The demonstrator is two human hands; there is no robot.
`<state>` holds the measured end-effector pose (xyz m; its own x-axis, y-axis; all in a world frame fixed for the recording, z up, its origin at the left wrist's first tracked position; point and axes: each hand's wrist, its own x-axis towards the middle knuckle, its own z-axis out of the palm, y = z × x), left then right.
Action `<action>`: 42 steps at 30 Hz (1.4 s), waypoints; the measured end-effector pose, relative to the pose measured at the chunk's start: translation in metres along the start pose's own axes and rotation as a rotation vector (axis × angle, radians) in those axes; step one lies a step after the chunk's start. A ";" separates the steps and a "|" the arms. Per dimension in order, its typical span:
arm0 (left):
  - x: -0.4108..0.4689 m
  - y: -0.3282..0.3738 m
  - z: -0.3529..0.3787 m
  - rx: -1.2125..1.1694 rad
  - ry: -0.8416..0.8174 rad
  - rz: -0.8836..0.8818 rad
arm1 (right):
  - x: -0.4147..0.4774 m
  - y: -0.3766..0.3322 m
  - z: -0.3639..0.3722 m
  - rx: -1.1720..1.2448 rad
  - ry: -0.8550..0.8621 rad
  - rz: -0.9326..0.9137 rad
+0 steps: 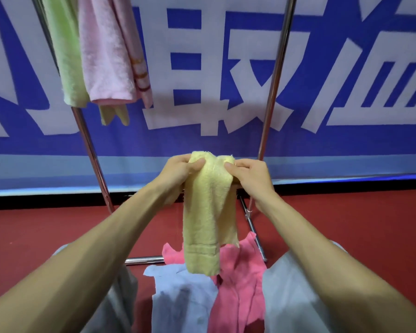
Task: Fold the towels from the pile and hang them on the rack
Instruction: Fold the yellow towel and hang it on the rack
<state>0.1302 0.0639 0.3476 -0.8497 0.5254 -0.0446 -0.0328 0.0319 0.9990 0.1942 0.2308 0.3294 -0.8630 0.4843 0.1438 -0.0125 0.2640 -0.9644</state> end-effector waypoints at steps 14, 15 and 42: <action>-0.031 0.168 0.001 0.326 0.054 0.317 | 0.016 -0.152 -0.026 0.168 -0.306 -0.165; -0.036 0.180 -0.002 0.355 0.055 0.327 | 0.016 -0.161 -0.026 0.190 -0.383 -0.152; 0.011 0.323 -0.107 0.452 -0.181 0.214 | 0.128 -0.326 -0.017 0.277 -0.802 -0.358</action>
<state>0.0538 -0.0113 0.6709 -0.7068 0.6974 0.1183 0.3951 0.2505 0.8838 0.0966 0.2204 0.6657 -0.8745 -0.3387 0.3471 -0.3778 0.0272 -0.9255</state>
